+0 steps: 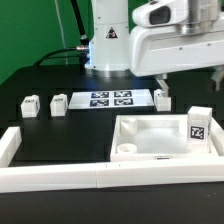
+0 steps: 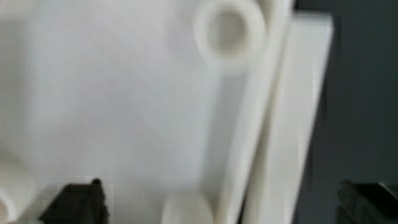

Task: Assemble square table

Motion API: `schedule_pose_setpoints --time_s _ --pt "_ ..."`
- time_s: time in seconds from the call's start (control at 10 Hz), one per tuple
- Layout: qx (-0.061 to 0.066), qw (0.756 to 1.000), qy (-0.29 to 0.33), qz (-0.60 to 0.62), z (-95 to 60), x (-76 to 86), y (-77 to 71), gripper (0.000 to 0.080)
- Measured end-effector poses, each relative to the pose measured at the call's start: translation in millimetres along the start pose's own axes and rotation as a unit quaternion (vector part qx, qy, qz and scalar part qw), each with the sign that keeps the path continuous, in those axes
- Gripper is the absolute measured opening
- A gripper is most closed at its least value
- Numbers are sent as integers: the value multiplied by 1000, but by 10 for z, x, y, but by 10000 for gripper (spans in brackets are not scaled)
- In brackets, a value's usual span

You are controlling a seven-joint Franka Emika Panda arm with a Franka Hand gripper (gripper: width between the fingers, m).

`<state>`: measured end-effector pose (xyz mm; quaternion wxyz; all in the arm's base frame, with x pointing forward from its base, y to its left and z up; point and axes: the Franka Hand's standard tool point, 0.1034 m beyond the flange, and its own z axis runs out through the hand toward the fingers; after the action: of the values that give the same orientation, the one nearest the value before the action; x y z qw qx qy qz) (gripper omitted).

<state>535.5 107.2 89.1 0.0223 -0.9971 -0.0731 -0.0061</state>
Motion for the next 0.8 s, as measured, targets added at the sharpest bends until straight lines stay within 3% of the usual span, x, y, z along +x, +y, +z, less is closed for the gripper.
schedule_pose_setpoints --time_s 0.2,0.4,0.6,0.8 --pt "-3 1000 2 -6 111 -223 -11 650" --pt "-2 1000 -2 -6 107 -188 -11 650" --pt "5 998 -69 3 125 -319 -48 650" --pt "-15 978 -203 55 289 -793 -167 650"
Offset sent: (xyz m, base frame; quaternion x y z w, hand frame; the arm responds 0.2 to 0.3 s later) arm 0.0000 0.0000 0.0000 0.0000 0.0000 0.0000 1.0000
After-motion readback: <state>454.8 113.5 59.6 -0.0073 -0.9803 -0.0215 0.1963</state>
